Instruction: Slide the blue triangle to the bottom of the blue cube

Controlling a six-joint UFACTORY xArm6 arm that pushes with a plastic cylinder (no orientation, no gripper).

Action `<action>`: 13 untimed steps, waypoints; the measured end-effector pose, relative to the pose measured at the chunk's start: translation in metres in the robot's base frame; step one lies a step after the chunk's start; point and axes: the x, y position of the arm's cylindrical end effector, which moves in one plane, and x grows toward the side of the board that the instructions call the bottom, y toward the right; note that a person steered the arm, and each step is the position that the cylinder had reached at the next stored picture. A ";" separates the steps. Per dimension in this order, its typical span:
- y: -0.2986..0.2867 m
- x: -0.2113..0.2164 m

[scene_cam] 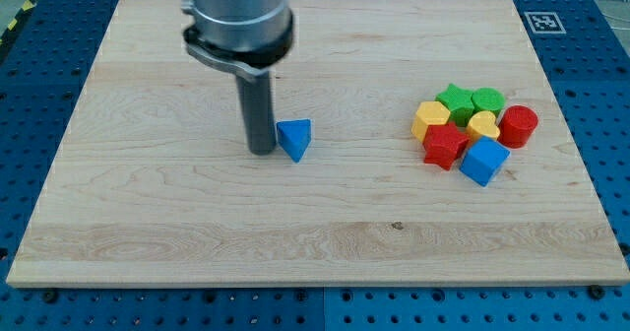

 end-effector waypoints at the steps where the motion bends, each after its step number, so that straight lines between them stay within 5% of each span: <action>1: 0.006 -0.029; 3: 0.066 0.007; 5: -0.006 0.038; 6: 0.007 0.067; 8: 0.062 0.068; 9: 0.054 0.026; 11: 0.072 0.096; 13: 0.071 0.100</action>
